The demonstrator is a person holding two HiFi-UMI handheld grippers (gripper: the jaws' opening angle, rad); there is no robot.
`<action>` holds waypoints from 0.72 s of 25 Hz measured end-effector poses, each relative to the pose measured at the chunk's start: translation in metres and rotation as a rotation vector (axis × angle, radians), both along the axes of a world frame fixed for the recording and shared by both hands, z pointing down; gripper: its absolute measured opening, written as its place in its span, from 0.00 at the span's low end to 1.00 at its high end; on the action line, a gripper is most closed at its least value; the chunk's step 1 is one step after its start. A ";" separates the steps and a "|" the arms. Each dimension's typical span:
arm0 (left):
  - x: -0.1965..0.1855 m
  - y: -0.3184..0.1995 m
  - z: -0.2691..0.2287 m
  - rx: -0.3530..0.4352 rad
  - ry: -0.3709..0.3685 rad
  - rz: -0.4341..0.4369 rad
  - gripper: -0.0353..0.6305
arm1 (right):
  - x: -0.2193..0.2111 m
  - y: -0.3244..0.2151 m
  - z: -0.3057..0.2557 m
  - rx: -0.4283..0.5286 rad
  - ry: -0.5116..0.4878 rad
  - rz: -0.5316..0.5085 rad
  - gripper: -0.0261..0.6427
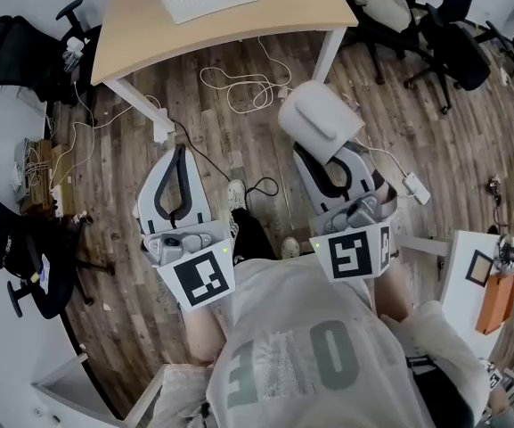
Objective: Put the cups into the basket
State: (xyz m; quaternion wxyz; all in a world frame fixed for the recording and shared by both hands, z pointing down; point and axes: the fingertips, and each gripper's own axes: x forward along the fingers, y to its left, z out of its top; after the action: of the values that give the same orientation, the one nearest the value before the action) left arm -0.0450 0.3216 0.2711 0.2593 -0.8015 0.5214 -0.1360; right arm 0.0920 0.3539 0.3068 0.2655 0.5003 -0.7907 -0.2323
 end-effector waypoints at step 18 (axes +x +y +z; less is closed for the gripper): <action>-0.070 -0.234 -0.031 0.023 0.042 0.135 0.07 | -0.091 -0.232 -0.028 0.020 0.052 0.073 0.10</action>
State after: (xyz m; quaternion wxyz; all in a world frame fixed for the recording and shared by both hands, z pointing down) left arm -0.1147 0.0872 0.2404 0.2661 -0.8346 0.4729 -0.0951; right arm 0.0015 0.1221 0.2785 0.2893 0.5252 -0.7625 -0.2432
